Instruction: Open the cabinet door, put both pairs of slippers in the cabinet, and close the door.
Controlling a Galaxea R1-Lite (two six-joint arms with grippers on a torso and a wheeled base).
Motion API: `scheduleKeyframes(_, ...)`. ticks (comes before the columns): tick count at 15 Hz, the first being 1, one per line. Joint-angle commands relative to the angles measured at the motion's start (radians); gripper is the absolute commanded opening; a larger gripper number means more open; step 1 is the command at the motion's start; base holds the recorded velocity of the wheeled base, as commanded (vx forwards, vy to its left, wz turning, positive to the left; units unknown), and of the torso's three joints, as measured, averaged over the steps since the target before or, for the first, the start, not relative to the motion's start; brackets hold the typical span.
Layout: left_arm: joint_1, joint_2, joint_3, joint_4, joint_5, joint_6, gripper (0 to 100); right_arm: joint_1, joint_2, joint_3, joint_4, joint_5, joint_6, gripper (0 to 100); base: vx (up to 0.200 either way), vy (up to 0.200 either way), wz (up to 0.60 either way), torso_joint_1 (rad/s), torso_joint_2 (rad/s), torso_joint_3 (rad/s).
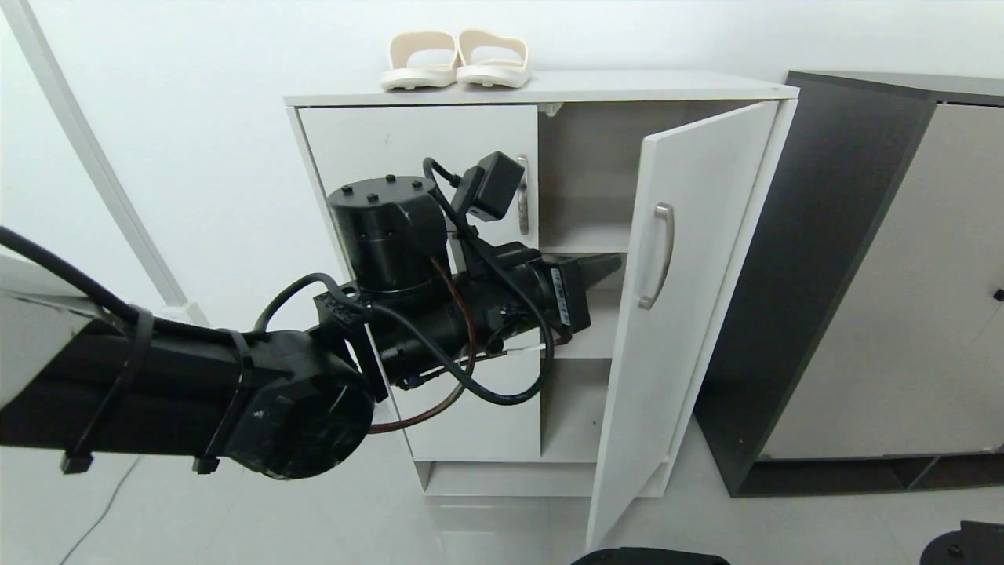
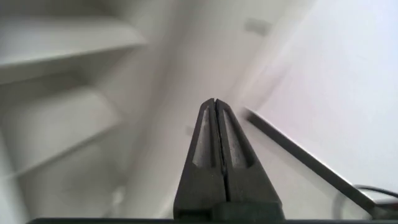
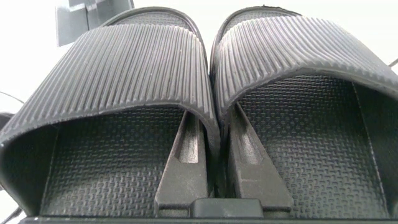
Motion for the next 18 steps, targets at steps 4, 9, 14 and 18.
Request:
scheduleKeyframes(4,-0.021,0.020,0.031,-0.049,-0.001,-0.002,0,0.005,0.005,0.004,-0.002,-0.002,-0.002,0,-0.150,0.000,0.00,-0.001,0.00,0.001)
scheduleKeyframes(9,0.102,-0.124,0.125,-0.052,0.020,0.007,0,-0.061,0.127,-0.146,-0.002,-0.259,0.103,0,0.000,0.000,0.00,0.000,0.00,0.000)
scheduleKeyframes(14,0.202,-0.592,0.228,0.418,0.198,0.099,0,-0.122,0.398,-0.480,-0.002,-0.732,0.284,0,0.000,0.000,0.00,0.000,0.00,0.000)
scheduleKeyframes(18,0.226,-0.935,0.358,0.695,0.490,0.208,0,-0.170,0.525,-0.701,0.002,-0.921,0.296,0,0.000,0.000,0.00,0.000,0.00,0.000)
